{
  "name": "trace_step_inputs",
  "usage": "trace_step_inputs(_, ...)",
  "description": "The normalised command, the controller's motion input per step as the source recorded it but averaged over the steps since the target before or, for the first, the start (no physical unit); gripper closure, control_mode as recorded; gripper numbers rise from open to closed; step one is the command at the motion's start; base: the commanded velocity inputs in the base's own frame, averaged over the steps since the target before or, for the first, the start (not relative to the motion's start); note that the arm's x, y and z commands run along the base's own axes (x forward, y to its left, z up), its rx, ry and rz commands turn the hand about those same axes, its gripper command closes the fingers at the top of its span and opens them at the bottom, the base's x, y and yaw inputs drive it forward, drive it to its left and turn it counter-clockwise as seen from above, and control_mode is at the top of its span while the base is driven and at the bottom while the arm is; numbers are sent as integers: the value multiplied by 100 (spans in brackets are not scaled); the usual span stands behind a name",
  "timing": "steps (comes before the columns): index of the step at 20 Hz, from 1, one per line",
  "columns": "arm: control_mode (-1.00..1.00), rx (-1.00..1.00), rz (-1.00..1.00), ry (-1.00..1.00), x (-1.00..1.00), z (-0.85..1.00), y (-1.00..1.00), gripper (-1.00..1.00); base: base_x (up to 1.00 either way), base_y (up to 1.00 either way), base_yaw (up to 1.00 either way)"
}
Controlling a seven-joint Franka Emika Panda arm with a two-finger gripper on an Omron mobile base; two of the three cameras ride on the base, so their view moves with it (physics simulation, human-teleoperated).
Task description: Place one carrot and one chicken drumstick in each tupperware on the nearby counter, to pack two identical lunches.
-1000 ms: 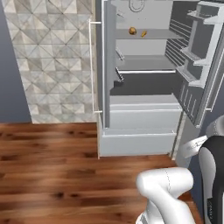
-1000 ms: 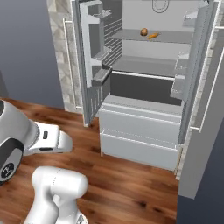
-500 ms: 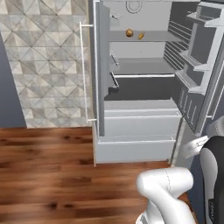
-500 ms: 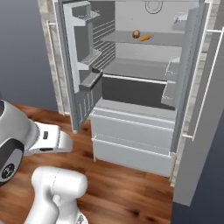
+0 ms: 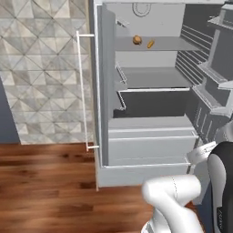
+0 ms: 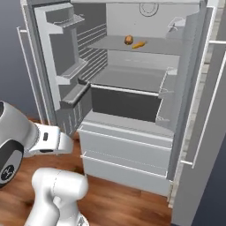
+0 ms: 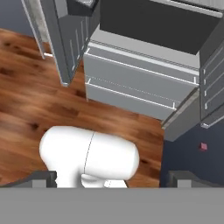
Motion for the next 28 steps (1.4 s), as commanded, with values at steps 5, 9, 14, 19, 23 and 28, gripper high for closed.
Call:
trace_step_inputs(5, 100, 0, 0, 0, 0, 0, 0, -100, 74, -38, -2)
trace_step_inputs(9, 100, 0, 0, 0, 0, 0, 0, -100, 69, -37, -1)
trace_step_inputs(14, 100, 0, 0, 0, 0, 0, 0, -100, 55, -39, -1)
trace_step_inputs(19, 100, 0, 0, 0, 0, 0, 0, -100, 40, -36, -1)
trace_step_inputs(23, 100, 0, 0, 0, 0, 0, 0, -100, 33, -8, -4)
trace_step_inputs(28, 100, 0, 0, 0, 0, 0, 0, -100, 49, 0, -10)
